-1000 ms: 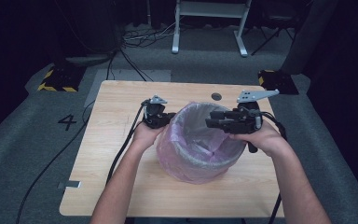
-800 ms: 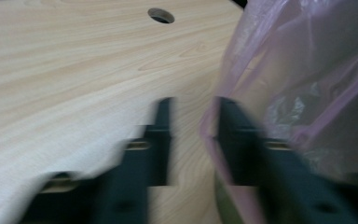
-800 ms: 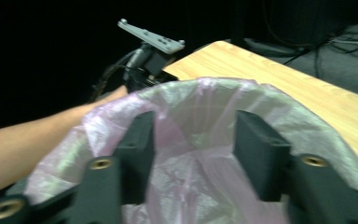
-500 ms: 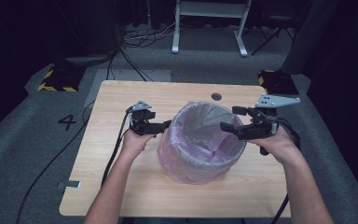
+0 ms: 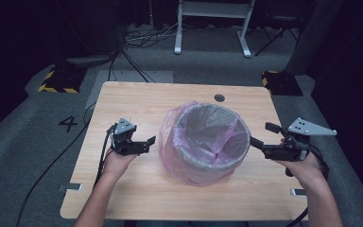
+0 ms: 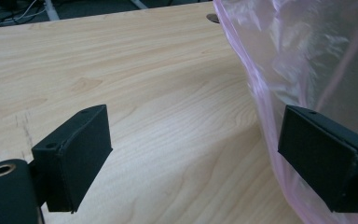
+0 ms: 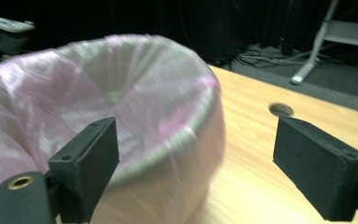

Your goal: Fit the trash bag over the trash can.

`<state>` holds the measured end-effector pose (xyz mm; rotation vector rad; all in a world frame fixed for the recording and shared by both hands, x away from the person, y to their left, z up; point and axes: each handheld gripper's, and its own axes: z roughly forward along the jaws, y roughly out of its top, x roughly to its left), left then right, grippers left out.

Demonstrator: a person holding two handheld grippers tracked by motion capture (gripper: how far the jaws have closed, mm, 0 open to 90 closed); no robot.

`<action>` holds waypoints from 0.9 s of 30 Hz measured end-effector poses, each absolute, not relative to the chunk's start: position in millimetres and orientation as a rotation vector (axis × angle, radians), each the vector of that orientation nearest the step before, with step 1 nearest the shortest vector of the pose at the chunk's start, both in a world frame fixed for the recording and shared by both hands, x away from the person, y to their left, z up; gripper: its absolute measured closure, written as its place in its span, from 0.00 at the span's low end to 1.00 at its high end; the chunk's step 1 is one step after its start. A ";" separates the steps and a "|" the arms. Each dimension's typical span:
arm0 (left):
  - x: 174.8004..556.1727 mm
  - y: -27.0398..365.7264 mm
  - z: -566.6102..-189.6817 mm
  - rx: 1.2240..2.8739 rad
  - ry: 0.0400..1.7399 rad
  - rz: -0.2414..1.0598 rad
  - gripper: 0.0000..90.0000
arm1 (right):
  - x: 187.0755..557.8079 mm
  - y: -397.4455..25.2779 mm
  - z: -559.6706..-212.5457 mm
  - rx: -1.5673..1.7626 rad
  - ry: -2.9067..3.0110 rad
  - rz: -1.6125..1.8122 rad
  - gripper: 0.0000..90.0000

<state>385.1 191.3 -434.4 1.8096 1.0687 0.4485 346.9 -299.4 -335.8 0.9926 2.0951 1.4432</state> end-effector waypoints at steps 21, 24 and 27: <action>323.3 205.7 -475.1 1.861 1.103 0.438 0.09 | 312.8 -357.3 -420.5 1.270 1.987 1.295 0.16; 317.2 206.2 -483.5 1.890 1.119 0.432 0.09 | 308.4 -361.1 -435.1 1.305 1.981 1.263 0.16; 314.4 207.7 -489.5 1.893 1.130 0.418 0.09 | 305.1 -365.4 -451.6 1.356 1.976 1.244 0.16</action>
